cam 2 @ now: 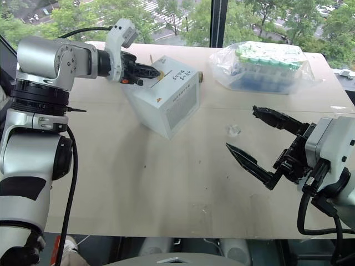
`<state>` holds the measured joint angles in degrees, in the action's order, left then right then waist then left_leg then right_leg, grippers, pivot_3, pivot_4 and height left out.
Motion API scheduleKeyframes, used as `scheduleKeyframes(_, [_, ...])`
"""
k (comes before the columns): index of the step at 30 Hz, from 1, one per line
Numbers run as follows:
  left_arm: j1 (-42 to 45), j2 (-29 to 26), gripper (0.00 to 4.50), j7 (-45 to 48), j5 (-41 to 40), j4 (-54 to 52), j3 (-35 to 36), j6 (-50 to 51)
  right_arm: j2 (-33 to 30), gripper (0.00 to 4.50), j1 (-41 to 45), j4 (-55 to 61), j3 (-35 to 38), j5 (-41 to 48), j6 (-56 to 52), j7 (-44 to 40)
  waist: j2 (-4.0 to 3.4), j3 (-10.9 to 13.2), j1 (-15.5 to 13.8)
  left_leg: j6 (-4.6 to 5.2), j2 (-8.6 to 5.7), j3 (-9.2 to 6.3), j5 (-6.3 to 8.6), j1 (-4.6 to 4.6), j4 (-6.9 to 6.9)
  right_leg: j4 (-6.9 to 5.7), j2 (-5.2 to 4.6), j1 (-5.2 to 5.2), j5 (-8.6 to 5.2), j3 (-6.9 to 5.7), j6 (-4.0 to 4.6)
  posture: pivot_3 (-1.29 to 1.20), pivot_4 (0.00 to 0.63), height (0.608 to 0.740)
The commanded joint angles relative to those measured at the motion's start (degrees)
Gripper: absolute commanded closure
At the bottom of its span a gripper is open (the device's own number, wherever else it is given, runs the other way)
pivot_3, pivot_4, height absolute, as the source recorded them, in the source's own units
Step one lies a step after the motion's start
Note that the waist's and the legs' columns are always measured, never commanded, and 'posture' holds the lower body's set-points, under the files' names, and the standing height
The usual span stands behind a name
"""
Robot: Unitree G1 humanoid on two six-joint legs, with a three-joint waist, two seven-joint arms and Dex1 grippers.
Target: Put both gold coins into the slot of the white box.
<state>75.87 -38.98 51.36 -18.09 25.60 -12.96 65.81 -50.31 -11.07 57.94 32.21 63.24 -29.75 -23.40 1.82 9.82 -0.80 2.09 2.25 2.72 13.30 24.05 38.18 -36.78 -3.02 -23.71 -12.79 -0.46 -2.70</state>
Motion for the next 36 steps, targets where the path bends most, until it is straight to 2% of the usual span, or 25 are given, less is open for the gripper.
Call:
scheduleKeyframes(1, [-1.1,-0.4,4.50,-0.9,1.6,-4.6,-0.4,-0.4,-0.1,0.05,-1.0,0.5,1.8,-0.3,1.3,-1.1,0.00,0.0,0.0,0.00,0.00,0.00,0.00,-0.01,0.00,-0.02,0.00,0.00,-0.01,0.00,-0.01,0.00,0.150,0.740])
scheduleKeyframes(12, [-4.5,0.4,4.50,-5.8,2.3,-18.3,-0.7,5.0,0.9,0.05,-3.9,-1.3,4.3,-1.9,3.0,-5.2,0.00,0.0,0.0,0.00,0.00,0.00,0.00,-0.01,0.03,-0.03,0.00,0.01,0.05,0.03,-0.08,0.00,0.150,0.740])
scheduleKeyframes(14, [-4.4,1.2,3.89,-7.0,1.7,-19.2,1.0,6.1,0.8,0.00,-3.6,-1.5,4.1,-2.0,2.9,-5.3,0.00,0.0,0.0,0.00,-0.01,0.01,0.00,-0.01,0.03,-0.03,0.00,0.01,0.04,0.03,-0.09,0.00,0.150,0.740])
scheduleKeyframes(15, [-4.3,1.8,3.74,-7.8,1.5,-19.1,2.5,5.9,0.7,0.00,-3.3,-1.6,3.9,-1.9,2.8,-5.2,0.00,0.0,0.0,0.00,-0.01,0.00,0.00,-0.02,0.03,-0.03,0.01,0.01,0.03,0.02,-0.09,0.00,0.150,0.740])
scheduleKeyframes(18, [-3.0,3.8,2.31,-9.6,-0.8,-16.2,9.8,4.8,0.4,0.00,-2.7,-1.6,3.4,-2.0,2.4,-4.8,0.01,0.0,0.0,0.00,-0.01,-0.03,0.00,0.00,0.07,-0.05,0.01,0.01,0.03,0.00,-0.10,0.00,0.150,0.740])
scheduleKeyframes(20, [-1.8,6.0,1.52,-11.7,-3.1,-13.4,16.5,3.1,0.3,0.00,-2.4,-1.7,3.1,-2.0,2.2,-4.5,0.01,0.0,0.0,0.00,0.00,-0.02,0.00,0.00,0.09,-0.05,0.01,0.01,0.03,0.00,-0.10,0.00,0.150,0.740])
scheduleKeyframes(22, [-1.3,9.1,1.52,-13.7,-7.1,-12.3,25.4,-2.1,0.2,0.00,-2.1,-1.7,2.6,-2.7,1.7,-3.3,0.00,0.0,0.1,0.00,0.00,-0.01,0.00,-0.02,0.10,-0.05,0.02,0.01,0.05,0.01,-0.15,0.00,0.150,0.740])
scheduleKeyframes(25, [-1.3,12.3,1.52,-15.1,-12.2,-14.5,32.2,-2.1,0.3,0.00,-2.2,-2.2,2.1,-3.4,0.7,-1.9,0.01,0.0,0.0,0.00,0.00,-0.01,0.00,-0.05,0.09,-0.07,0.01,0.04,0.11,0.00,-0.12,0.00,0.150,0.740])
scheduleKeyframes(26, [-3.1,13.2,1.52,-14.1,-14.9,-18.2,32.9,-1.4,0.8,0.00,-3.0,-2.1,2.3,-3.5,0.5,-1.6,0.01,0.0,0.0,0.00,-0.01,0.00,0.00,-0.04,0.09,-0.07,0.00,0.04,0.18,0.00,-0.13,0.00,0.150,0.740])
scheduleKeyframes(30, [-17.6,15.1,1.52,-7.9,-26.1,-39.1,30.8,0.4,3.3,0.00,-7.1,-1.8,0.6,-6.5,0.2,-1.1,-0.04,-0.1,0.0,-0.01,0.04,0.03,-0.01,-0.06,0.07,-0.05,-0.08,0.09,0.20,0.07,-0.17,0.00,0.150,0.740])
scheduleKeyframes(32, [-23.9,13.1,1.52,-4.5,-30.0,-45.3,28.3,1.3,4.2,0.00,-9.3,-1.4,-0.1,-7.8,0.3,-1.7,-0.03,-0.1,0.1,-0.03,0.05,0.05,-0.01,-0.09,0.07,-0.12,-0.13,0.09,0.17,0.12,-0.21,0.00,0.150,0.740])
scheduleKeyframes(36, [-37.5,7.5,1.52,0.6,-31.1,-53.0,24.9,-2.6,7.7,0.00,-18.4,-0.7,2.2,-12.3,2.4,-5.9,-0.10,-0.1,0.1,-0.02,0.02,0.05,0.00,-0.19,0.06,-0.17,-0.04,0.09,0.09,0.12,-0.05,0.00,0.150,0.740])
